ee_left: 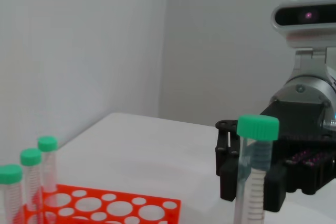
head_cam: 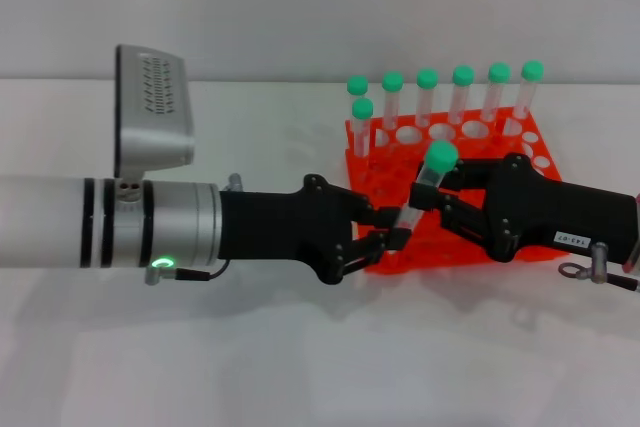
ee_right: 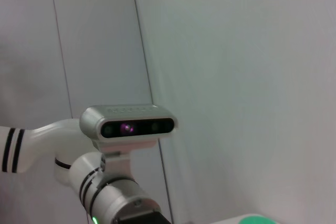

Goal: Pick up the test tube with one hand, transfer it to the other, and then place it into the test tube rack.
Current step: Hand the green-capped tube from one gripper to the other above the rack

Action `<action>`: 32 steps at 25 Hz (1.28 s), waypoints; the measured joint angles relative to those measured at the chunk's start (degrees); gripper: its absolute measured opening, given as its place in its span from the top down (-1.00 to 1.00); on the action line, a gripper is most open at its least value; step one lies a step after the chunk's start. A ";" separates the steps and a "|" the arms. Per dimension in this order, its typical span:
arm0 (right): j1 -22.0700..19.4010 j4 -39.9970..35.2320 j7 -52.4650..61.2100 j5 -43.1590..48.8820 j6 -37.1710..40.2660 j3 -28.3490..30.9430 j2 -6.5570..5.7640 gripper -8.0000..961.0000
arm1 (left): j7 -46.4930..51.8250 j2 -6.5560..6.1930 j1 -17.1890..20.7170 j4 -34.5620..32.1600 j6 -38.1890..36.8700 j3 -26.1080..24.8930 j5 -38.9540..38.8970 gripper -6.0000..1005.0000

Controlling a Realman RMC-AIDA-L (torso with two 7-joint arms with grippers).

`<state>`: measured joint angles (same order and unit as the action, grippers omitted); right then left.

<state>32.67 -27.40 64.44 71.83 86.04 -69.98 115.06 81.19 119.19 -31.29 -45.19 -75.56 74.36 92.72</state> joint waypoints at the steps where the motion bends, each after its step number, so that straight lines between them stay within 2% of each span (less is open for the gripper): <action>1: -0.03 0.00 0.00 0.01 -0.03 0.02 -0.06 0.55 | 0.15 0.00 0.65 -0.92 0.03 0.00 -0.04 0.53; 7: -0.23 -0.02 0.07 0.10 -0.28 0.02 -0.20 0.56 | 0.72 -0.02 3.40 -4.07 0.11 -0.10 -0.90 0.52; 21: -0.11 -0.10 0.12 0.15 -0.66 0.02 -0.19 0.56 | 0.77 0.03 4.32 -3.62 0.18 -0.88 -1.71 0.50; 26: -0.02 -0.11 0.07 0.13 -1.51 0.02 -0.18 0.56 | 0.33 0.00 5.44 -3.62 0.22 -1.87 -3.19 0.07; 29: -0.01 -0.11 -0.11 0.11 -2.16 0.03 -0.18 0.56 | -0.73 0.06 7.01 -3.85 0.22 -3.97 -4.16 -0.41; 32: -0.15 -0.11 -0.14 0.09 -2.73 0.19 -0.18 0.55 | -4.56 0.03 9.84 -3.66 0.19 -6.48 -7.43 -0.63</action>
<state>32.52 -27.51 64.31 71.93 83.32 -69.79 114.87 76.62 119.22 -21.45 -48.85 -75.37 67.88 85.29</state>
